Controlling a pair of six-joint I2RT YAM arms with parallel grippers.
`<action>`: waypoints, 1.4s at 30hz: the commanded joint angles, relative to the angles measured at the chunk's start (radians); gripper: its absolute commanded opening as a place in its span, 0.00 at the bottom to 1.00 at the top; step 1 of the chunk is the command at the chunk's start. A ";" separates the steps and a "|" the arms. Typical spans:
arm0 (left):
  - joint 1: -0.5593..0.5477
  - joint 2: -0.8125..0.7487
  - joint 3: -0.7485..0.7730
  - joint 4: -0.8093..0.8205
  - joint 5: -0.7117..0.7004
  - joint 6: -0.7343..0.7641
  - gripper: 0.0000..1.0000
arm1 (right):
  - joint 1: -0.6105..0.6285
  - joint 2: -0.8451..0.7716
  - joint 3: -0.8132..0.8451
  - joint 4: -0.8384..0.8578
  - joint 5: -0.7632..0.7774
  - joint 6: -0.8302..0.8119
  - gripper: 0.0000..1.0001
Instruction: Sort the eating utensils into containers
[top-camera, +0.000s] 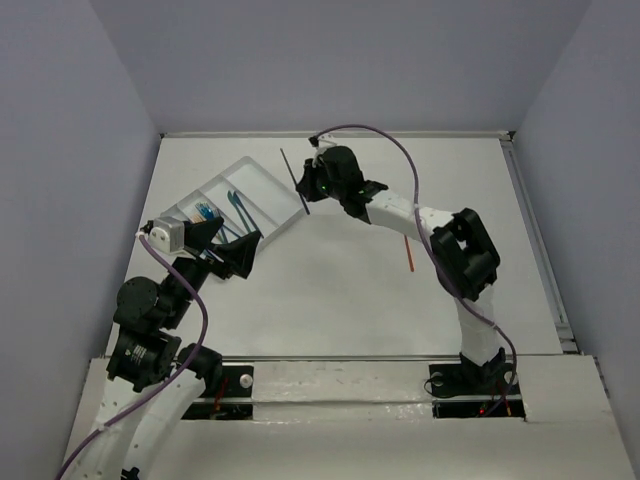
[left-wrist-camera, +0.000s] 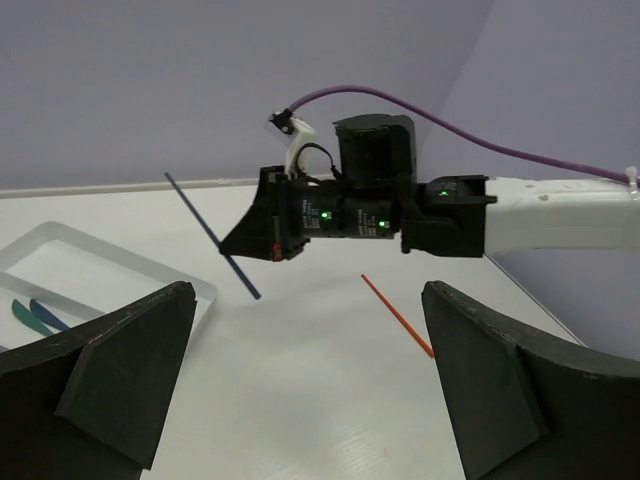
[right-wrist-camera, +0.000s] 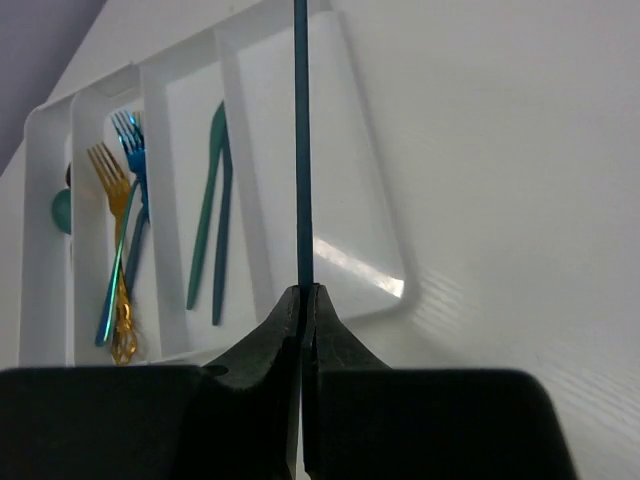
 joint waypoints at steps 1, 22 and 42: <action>-0.004 -0.001 0.033 0.046 -0.004 0.008 0.99 | 0.029 0.195 0.240 0.022 -0.139 -0.040 0.00; -0.004 0.017 0.032 0.049 -0.001 0.008 0.99 | 0.059 0.277 0.533 -0.050 -0.066 -0.103 0.51; -0.004 0.002 0.027 0.058 0.017 0.002 0.99 | -0.293 -0.492 -0.683 -0.165 0.273 0.081 0.44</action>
